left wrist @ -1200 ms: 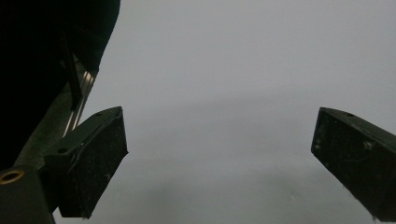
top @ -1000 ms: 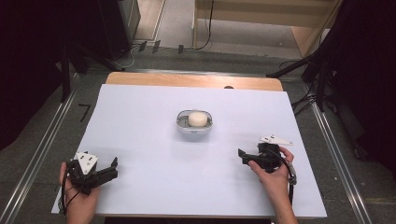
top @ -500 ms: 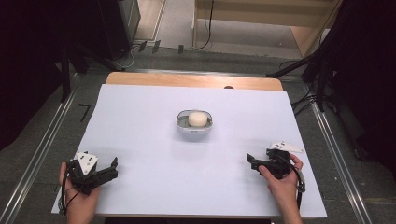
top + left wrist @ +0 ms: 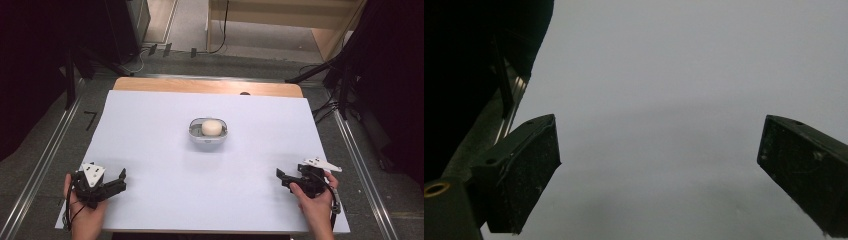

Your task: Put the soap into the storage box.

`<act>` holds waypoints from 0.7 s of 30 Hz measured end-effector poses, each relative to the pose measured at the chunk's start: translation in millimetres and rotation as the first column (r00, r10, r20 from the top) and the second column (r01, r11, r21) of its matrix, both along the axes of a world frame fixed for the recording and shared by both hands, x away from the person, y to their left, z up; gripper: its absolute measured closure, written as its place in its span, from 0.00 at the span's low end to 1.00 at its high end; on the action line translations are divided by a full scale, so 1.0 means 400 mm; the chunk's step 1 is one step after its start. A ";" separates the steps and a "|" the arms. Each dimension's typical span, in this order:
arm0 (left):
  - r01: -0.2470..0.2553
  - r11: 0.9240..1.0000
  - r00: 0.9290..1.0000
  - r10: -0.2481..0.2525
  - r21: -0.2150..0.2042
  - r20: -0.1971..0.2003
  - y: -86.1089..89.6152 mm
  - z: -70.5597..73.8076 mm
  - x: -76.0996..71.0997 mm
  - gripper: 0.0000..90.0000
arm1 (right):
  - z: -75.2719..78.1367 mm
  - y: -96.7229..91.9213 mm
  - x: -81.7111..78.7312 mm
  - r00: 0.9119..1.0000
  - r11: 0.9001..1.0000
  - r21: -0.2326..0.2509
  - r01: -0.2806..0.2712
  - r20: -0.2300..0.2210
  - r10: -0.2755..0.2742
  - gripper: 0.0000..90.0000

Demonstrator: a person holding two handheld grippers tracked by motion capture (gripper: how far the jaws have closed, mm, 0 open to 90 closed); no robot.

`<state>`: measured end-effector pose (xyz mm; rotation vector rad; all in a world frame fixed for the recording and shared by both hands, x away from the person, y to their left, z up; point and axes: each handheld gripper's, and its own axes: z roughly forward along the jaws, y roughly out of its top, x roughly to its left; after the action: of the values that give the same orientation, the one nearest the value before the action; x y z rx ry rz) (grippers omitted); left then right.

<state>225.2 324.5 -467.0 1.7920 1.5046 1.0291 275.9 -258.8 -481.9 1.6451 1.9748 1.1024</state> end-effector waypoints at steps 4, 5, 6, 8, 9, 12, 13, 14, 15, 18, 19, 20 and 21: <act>-0.001 1.000 1.000 0.001 0.000 0.001 0.000 0.000 0.000 0.05 | -0.002 -0.019 -0.009 1.000 1.000 0.006 0.016 -0.003 -0.016 0.15; -0.001 1.000 1.000 0.001 0.001 0.000 0.000 0.000 0.000 0.05 | -0.002 -0.023 -0.011 1.000 1.000 0.006 0.019 -0.003 -0.019 0.15; -0.001 1.000 1.000 0.001 0.002 -0.001 0.000 0.000 0.000 0.05 | -0.002 -0.028 -0.013 1.000 1.000 0.001 0.018 0.000 -0.018 0.15; -0.002 1.000 1.000 0.002 0.002 -0.001 -0.001 0.000 0.000 0.05 | -0.002 -0.035 -0.017 1.000 1.000 0.000 0.026 -0.002 -0.026 0.15; -0.001 1.000 1.000 0.001 0.002 -0.001 -0.001 0.000 0.000 0.05 | -0.003 -0.040 -0.019 1.000 1.000 -0.001 0.023 0.003 -0.023 0.15; -0.002 1.000 1.000 0.002 0.001 -0.001 -0.001 0.000 0.000 0.05 | -0.004 -0.052 -0.025 0.999 0.999 0.000 0.032 0.004 -0.032 0.15; -0.002 1.000 1.000 0.002 0.002 -0.001 -0.001 0.000 0.000 0.05 | -0.005 -0.056 -0.026 0.999 0.999 -0.002 0.036 0.005 -0.036 0.15; -0.001 1.000 1.000 0.002 0.002 -0.002 -0.001 0.000 0.000 0.05 | -0.005 -0.061 -0.028 0.999 0.999 -0.006 0.040 0.007 -0.040 0.15; -0.002 1.000 1.000 0.002 0.002 -0.002 -0.001 0.000 0.000 0.05 | -0.006 -0.065 -0.030 0.999 0.999 -0.011 0.045 0.008 -0.045 0.15; -0.002 1.000 1.000 0.002 0.002 -0.002 -0.001 0.000 0.000 0.05 | -0.007 -0.081 -0.036 0.998 0.998 -0.018 0.061 0.010 -0.061 0.15; -0.002 1.000 1.000 0.002 0.002 -0.002 -0.001 0.000 0.000 0.05 | -0.007 -0.086 -0.038 0.998 0.998 -0.019 0.066 0.012 -0.065 0.15; -0.002 1.000 1.000 0.002 0.002 -0.002 -0.001 0.000 0.000 0.05 | -0.007 -0.092 -0.040 0.997 0.997 -0.023 0.069 0.017 -0.069 0.15; -0.002 1.000 1.000 0.002 0.002 -0.002 -0.001 0.000 0.000 0.05 | -0.007 -0.096 -0.043 0.997 0.997 -0.022 0.074 0.012 -0.074 0.15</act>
<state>225.2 324.2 -467.0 1.7939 1.5072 1.0305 258.8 -297.4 -484.5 1.6824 1.8968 1.0565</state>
